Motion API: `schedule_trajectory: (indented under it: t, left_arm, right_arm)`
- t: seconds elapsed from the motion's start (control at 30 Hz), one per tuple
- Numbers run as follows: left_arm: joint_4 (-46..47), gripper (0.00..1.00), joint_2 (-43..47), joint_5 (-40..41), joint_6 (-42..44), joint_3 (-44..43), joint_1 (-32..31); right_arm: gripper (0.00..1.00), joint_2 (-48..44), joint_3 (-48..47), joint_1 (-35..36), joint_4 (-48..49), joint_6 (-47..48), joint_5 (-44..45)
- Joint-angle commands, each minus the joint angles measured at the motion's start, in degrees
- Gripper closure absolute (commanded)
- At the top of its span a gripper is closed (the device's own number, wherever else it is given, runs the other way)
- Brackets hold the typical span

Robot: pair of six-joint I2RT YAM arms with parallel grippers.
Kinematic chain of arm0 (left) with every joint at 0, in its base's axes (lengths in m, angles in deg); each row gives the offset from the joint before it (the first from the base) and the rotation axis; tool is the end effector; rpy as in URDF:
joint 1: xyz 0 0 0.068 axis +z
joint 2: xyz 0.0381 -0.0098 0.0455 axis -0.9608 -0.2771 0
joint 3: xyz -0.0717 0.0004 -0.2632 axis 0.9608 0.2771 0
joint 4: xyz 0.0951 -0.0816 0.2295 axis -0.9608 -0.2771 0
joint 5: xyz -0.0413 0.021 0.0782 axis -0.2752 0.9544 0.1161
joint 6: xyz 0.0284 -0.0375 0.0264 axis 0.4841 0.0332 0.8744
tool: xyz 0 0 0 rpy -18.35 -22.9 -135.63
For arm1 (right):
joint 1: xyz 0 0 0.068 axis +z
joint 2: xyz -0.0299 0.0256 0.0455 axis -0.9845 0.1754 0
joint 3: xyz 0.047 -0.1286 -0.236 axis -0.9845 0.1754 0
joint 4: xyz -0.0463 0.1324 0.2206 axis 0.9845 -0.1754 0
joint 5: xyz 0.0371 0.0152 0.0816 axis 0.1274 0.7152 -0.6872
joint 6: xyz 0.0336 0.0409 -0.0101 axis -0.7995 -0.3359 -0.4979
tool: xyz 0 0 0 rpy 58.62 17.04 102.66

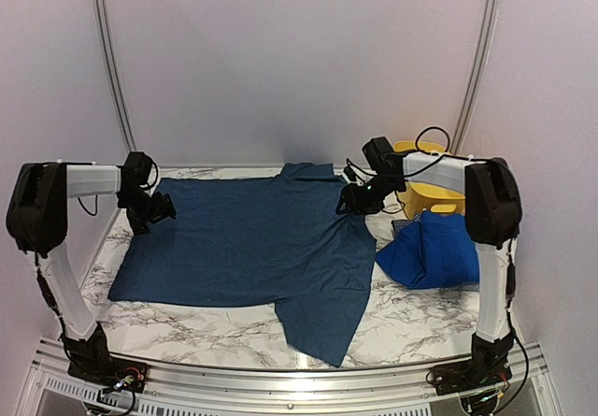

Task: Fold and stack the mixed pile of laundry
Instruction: Smooth out the flattened T-shirt at the center of the board, then pick up the flattened T-shirt from the center of the board.

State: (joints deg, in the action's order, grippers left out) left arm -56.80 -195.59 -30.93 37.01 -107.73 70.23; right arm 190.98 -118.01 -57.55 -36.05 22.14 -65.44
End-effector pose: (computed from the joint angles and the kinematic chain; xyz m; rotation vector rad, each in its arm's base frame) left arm 0.3951 -0.0270 0.1693 -0.5946 2.5970 -0.2561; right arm 0.4375 0.1922 0.1749 -0.3876 2.6810 0.6154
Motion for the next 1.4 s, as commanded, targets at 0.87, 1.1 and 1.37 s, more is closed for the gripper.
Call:
schedule_trajectory:
  t: [0.87,1.1,1.37]
  left_arm:
    - [-20.7,0.12,46.4,4.8,-26.1,31.2,0.2]
    - [-21.0,0.11,46.1,5.8,-27.3,32.3,0.2]
    - [-22.5,0.11,45.4,7.8,-27.7,32.8,0.2]
  right_arm:
    - [0.52,-39.5,52.1,27.0,-1.4,-29.4,7.2]
    - [0.53,-34.2,48.8,28.9,-1.2,-29.3,8.5]
    - [0.66,-29.3,47.4,32.6,-5.4,-31.2,13.2]
